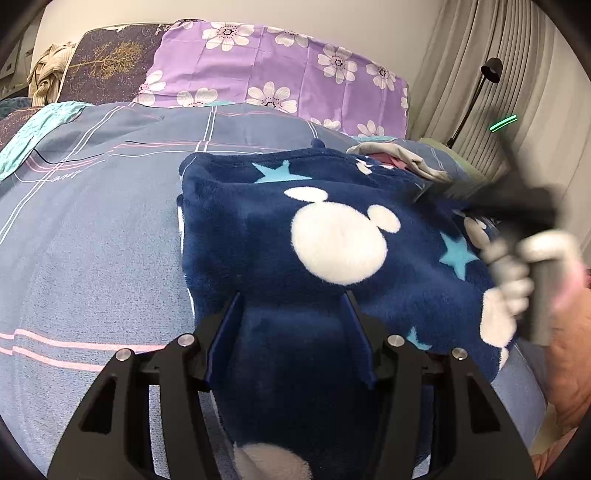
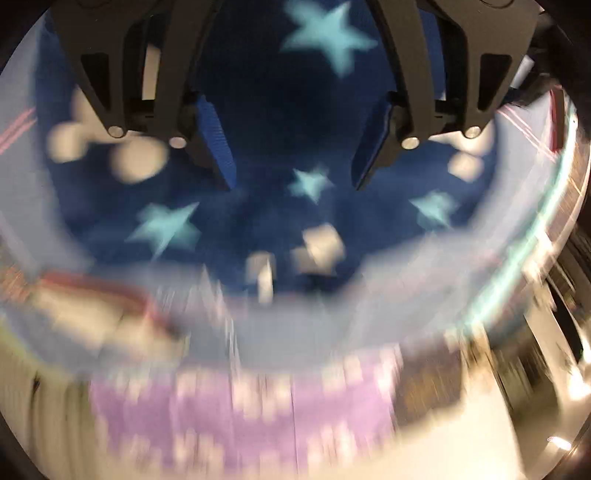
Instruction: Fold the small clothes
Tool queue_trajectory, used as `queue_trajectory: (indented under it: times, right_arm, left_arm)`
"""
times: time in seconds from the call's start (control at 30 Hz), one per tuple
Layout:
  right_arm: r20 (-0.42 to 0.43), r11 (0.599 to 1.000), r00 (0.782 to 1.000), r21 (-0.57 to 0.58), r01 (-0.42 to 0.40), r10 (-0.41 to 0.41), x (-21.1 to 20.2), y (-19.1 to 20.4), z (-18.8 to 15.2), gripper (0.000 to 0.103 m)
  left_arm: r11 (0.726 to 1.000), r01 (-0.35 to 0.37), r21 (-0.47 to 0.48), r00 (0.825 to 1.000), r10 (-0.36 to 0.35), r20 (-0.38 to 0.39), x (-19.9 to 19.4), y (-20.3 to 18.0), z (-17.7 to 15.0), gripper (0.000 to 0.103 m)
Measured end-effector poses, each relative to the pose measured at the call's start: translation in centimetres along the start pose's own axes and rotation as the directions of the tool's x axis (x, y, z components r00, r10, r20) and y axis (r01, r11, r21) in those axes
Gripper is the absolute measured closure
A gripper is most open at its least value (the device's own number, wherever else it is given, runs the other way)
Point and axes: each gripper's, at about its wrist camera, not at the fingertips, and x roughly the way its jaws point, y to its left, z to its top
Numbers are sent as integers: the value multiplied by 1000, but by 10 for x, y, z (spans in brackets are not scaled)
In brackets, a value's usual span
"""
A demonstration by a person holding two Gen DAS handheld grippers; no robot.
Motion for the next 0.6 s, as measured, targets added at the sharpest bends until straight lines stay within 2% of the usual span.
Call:
queue_trajectory:
  times: [0.03,0.07,0.2,0.33,0.5,0.53,0.6]
  right_arm:
    - [-30,1000,999,-8,-12,12,18,-3,-1,26]
    - [-6,999,1000,-20,-26,25,20,-5,0,26]
    - [10,999,1000,-52,15,-15,16,3,-4,26]
    - [8,1000,1000,0,4,-4,6,-3,4,31]
    - [117,997,991,-10,72,-70,-18,5,14,29]
    - [104,996,991,-20,90,-87,-11,4,16,27]
    - [-4,994,994,-30,105,-105,28,-7,19,20]
  left_arm:
    - [1000,9,-1,1000,-9,1,0,0,0,45]
    - [1000,14,-5,1000,-14,-1,1,1,0,45]
    - [999,41,-21,999,-40,2,0,4,0,43]
    - [999,39,-20,999,-39,3,0,4,0,43]
    - [1000,27,-9,1000,-27,3,0,3,0,43]
    - [1000,25,-8,1000,-25,4,0,2,-1,43]
    - [1000,27,-2,1000,-27,5,0,1,-1,42]
